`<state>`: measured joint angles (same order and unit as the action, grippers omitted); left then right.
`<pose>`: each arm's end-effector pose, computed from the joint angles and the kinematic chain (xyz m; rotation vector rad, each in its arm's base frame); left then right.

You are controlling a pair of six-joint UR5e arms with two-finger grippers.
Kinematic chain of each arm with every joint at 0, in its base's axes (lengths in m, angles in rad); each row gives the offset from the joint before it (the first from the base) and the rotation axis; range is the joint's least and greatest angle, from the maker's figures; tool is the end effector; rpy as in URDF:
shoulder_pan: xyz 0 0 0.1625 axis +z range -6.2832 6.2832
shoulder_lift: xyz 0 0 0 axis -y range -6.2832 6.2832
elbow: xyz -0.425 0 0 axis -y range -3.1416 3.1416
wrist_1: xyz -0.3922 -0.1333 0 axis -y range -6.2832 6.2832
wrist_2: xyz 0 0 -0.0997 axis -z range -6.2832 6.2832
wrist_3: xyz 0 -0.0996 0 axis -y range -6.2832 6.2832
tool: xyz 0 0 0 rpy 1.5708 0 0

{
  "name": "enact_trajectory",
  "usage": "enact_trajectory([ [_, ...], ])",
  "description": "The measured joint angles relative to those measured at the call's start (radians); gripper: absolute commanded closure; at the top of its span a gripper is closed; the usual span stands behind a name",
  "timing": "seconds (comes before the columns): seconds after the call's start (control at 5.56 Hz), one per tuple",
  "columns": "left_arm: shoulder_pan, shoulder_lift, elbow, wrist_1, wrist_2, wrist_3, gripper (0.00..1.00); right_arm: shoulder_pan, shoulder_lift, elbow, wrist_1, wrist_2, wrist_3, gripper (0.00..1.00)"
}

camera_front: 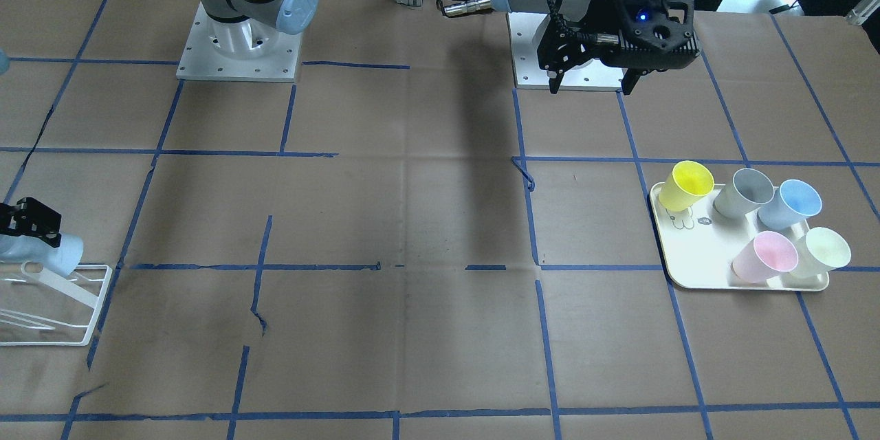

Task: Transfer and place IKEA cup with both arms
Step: 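Lower the right gripper and close it on the light blue cup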

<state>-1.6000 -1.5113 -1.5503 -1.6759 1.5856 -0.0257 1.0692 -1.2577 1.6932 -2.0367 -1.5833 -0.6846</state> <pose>-0.1453 -0.4588 0.5160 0.0058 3.1259 0.0386 -0.1675 -0.5801 0.3049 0.2843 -3.1011 0.0284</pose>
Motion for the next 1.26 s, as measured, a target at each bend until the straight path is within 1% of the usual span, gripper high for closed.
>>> enact_trajectory([
  [0.36,0.000,0.000,-0.001,-0.001,-0.001,0.000,0.01,0.000,-0.007,0.006,-0.002,0.000,0.005,0.18],
  [0.54,-0.001,0.000,-0.002,-0.001,-0.001,0.000,0.01,0.000,-0.007,0.009,0.001,0.000,0.006,0.13],
  [0.72,-0.001,0.001,-0.002,-0.001,-0.001,0.000,0.01,0.001,-0.005,0.010,0.003,0.002,0.004,0.23],
  [0.9,-0.001,0.002,-0.002,-0.001,-0.001,0.000,0.01,0.001,-0.003,0.011,0.003,0.003,0.003,0.47],
  [1.08,-0.001,0.002,-0.002,-0.001,-0.001,0.000,0.01,0.000,-0.004,0.011,0.005,0.002,0.004,0.56],
  [1.26,0.000,0.002,-0.002,-0.001,-0.001,0.000,0.01,0.000,-0.006,0.010,0.007,0.001,0.005,0.56],
])
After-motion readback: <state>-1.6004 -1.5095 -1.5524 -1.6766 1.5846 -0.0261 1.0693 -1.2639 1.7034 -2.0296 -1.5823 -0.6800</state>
